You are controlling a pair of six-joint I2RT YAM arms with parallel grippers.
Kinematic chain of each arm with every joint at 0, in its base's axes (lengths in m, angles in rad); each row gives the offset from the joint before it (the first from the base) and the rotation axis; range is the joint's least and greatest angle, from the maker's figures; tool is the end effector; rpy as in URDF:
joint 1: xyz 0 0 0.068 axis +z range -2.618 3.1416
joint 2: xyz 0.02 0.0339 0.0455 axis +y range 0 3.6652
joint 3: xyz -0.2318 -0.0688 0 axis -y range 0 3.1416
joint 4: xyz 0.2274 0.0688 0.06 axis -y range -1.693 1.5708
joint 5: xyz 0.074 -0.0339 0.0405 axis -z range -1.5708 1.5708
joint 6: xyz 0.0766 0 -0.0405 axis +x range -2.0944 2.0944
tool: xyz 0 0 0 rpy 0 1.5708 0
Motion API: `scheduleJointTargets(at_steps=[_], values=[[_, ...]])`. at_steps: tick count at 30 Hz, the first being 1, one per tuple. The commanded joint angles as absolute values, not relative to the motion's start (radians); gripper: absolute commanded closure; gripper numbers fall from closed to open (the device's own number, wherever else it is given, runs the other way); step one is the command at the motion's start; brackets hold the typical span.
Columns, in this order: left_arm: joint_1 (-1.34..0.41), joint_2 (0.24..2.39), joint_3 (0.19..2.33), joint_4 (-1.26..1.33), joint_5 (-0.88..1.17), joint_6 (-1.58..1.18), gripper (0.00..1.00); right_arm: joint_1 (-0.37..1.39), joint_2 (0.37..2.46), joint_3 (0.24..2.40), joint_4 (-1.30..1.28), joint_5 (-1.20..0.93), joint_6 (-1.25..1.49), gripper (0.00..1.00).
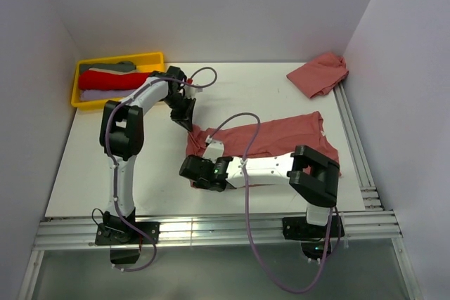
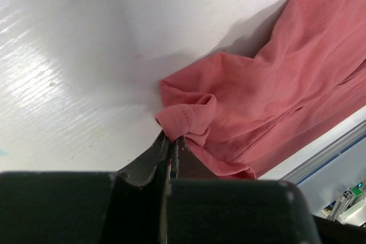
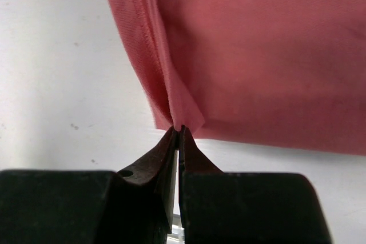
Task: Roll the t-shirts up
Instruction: Roll the tshirt
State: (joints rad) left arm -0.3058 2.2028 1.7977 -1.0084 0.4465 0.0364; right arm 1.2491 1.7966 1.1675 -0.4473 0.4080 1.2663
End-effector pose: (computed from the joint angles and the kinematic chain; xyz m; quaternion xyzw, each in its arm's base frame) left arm 0.3829 -0.1556 0.1247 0.1827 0.9550 -0.2290 0.0463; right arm 0.1425 0.3315 0.1271 0.0577 0.9490 0.1675 0.2607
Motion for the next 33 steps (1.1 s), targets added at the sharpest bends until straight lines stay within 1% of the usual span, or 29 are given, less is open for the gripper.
scheduleJointTargets(at_steps=[1,5,7,8,10,11,15,18,22,25,33], values=[[-0.322,2.207,1.855,-0.996,0.446,0.028,0.99,1.249,1.717,1.112,-0.428,0.437,1.330,0.99],[-0.336,2.209,1.864,-0.996,0.454,0.032,0.94,1.249,1.701,1.082,-0.425,0.440,1.359,0.98],[-0.342,2.207,1.868,-0.997,0.463,0.038,0.84,1.249,1.698,1.072,-0.428,0.445,1.374,0.98],[-0.345,2.204,1.870,-0.996,0.468,0.040,0.77,1.247,1.697,1.071,-0.429,0.446,1.379,0.98],[-0.345,2.194,1.875,-0.994,0.483,0.048,0.68,1.247,1.695,1.069,-0.436,0.449,1.390,0.97],[-0.345,2.189,1.879,-0.994,0.486,0.051,0.59,1.247,1.695,1.071,-0.439,0.449,1.393,0.97],[-0.345,2.168,1.905,-1.003,0.499,0.077,0.46,1.246,1.697,1.069,-0.449,0.453,1.416,0.97],[-0.334,2.143,1.920,-1.005,0.514,0.090,0.41,1.243,1.697,1.066,-0.460,0.448,1.434,0.96],[-0.311,2.126,1.942,-1.028,0.534,0.103,0.41,1.239,1.684,1.046,-0.457,0.448,1.460,0.96],[-0.292,2.114,1.908,-1.028,0.546,0.121,0.43,1.238,1.664,1.023,-0.448,0.446,1.480,0.96],[-0.270,2.085,1.727,-0.954,0.551,0.152,0.53,1.236,1.615,0.943,-0.391,0.430,1.525,0.92]])
